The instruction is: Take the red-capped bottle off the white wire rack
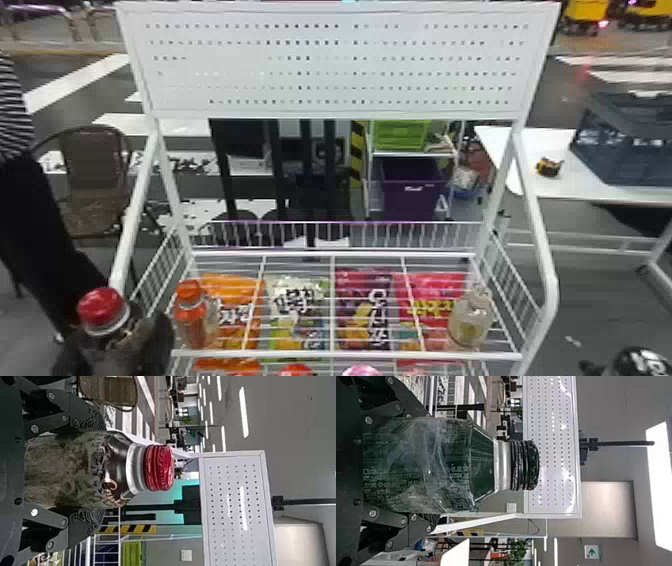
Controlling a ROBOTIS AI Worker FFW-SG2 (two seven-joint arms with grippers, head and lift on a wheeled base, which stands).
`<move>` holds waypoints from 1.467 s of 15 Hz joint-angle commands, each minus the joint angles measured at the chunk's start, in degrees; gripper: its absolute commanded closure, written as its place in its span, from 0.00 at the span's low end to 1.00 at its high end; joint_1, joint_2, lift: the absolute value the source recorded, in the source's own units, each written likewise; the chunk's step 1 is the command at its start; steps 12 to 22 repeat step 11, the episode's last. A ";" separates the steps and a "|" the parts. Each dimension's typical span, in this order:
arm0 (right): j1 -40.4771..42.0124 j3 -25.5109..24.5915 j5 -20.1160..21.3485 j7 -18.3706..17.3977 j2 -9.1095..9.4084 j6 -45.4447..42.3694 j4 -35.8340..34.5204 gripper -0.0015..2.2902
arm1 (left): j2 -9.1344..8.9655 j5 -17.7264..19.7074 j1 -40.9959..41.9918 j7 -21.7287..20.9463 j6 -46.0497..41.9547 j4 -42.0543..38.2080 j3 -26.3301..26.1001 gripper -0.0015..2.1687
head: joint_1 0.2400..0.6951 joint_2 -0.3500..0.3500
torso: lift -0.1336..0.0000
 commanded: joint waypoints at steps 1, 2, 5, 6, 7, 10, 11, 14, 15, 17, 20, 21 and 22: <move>-0.06 0.03 -0.07 0.00 0.05 -0.05 0.13 0.52 | 0.00 0.00 0.10 0.00 0.11 -0.14 -0.01 0.99 | 0.57 0.50 | 1.00; -0.06 0.03 -0.16 0.00 0.05 -0.05 0.21 0.52 | 0.00 0.00 0.19 0.00 0.29 -0.05 -0.01 0.99 | 0.57 0.50 | 1.00; -0.06 0.03 -0.16 0.09 0.00 0.13 0.21 0.52 | -0.09 0.00 0.28 0.00 0.29 -0.05 -0.01 0.99 | 0.57 0.50 | 1.00; -0.06 -0.06 -0.24 0.09 -0.09 -0.05 0.21 0.52 | -0.09 0.00 0.28 0.00 0.29 -0.05 -0.01 0.99 | 0.57 0.50 | 1.00; -0.06 -0.06 -0.24 0.00 -0.09 0.13 0.21 0.52 | -0.09 0.00 0.28 0.00 0.46 -0.23 -0.01 0.99 | 0.57 0.50 | 1.00; -0.06 -0.06 -0.33 0.00 -0.18 0.13 0.13 0.52 | -0.09 0.00 0.28 0.00 0.81 -0.49 -0.09 0.99 | 0.57 0.50 | 1.00; -0.06 -0.06 -0.33 0.09 -0.26 0.30 0.04 0.52 | -0.09 0.00 0.28 0.00 0.81 -0.49 -0.09 0.99 | 0.57 0.50 | 1.00; -0.06 -0.06 -0.33 0.09 -0.26 0.30 0.04 0.52 | -0.09 0.00 0.28 0.00 0.81 -0.49 -0.09 0.99 | 0.57 0.50 | 1.00; -0.06 -0.06 -0.33 0.09 -0.26 0.30 0.04 0.52 | -0.09 0.00 0.28 0.00 0.81 -0.49 -0.09 0.99 | 0.57 0.50 | 1.00; -0.06 -0.06 -0.33 0.09 -0.26 0.30 0.04 0.52 | -0.09 0.00 0.28 0.00 0.81 -0.49 -0.09 0.99 | 0.57 0.50 | 1.00; -0.06 -0.06 -0.33 0.09 -0.26 0.30 0.04 0.52 | -0.09 0.00 0.28 0.00 0.81 -0.49 -0.09 0.99 | 0.57 0.50 | 1.00; -0.06 -0.06 -0.33 0.09 -0.26 0.30 0.04 0.52 | -0.09 0.00 0.28 0.00 0.81 -0.49 -0.09 0.99 | 0.57 0.50 | 1.00; -0.06 -0.06 -0.33 0.09 -0.26 0.30 0.04 0.52 | -0.09 0.00 0.28 0.00 0.81 -0.49 -0.09 0.99 | 0.57 0.50 | 1.00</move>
